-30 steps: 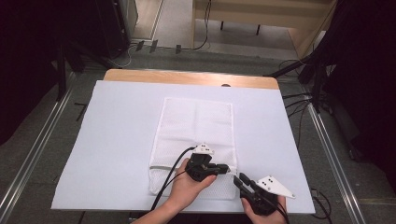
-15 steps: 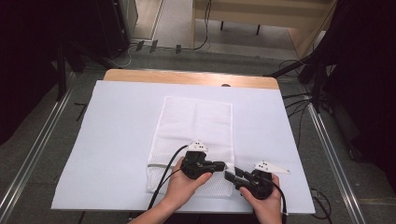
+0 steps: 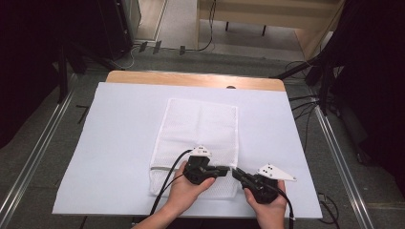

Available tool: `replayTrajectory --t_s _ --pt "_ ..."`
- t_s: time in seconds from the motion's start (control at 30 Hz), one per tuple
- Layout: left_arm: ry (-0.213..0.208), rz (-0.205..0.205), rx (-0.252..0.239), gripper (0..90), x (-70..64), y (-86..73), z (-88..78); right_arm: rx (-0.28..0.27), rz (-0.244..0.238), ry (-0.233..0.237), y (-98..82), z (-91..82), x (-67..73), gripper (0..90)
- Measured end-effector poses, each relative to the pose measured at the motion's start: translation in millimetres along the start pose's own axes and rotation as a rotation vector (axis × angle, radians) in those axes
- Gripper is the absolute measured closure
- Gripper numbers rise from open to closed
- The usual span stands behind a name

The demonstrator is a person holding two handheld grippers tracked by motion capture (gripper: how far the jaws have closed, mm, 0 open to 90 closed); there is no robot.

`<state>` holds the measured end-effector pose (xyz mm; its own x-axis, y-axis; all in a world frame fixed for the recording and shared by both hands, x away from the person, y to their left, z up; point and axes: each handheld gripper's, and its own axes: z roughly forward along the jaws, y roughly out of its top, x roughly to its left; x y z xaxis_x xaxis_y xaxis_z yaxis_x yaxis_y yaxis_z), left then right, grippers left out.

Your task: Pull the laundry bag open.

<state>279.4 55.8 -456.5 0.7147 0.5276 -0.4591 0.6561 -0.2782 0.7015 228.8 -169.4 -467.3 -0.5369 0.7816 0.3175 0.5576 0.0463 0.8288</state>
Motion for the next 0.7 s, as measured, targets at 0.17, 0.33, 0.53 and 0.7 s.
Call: replayTrajectory --t_s 0.17,0.33,0.53,0.7 --pt "-0.013 -0.004 -0.001 86.8 -0.3 -0.1 -1.2 -0.015 -0.067 -0.036 2.1 -1.2 10.1 87.6" --pt "0.020 0.031 0.011 87.4 -4.0 0.3 -2.8 -0.014 -0.053 -0.042 1.0 -1.7 11.8 87.6" --pt "0.058 0.052 0.023 87.6 -4.4 -0.3 -5.2 -0.013 -0.088 -0.088 2.2 -3.6 16.8 87.8" --pt "0.075 0.045 0.030 87.6 3.8 -5.2 -13.4 -0.017 -0.090 -0.097 3.7 -4.5 15.7 87.9"
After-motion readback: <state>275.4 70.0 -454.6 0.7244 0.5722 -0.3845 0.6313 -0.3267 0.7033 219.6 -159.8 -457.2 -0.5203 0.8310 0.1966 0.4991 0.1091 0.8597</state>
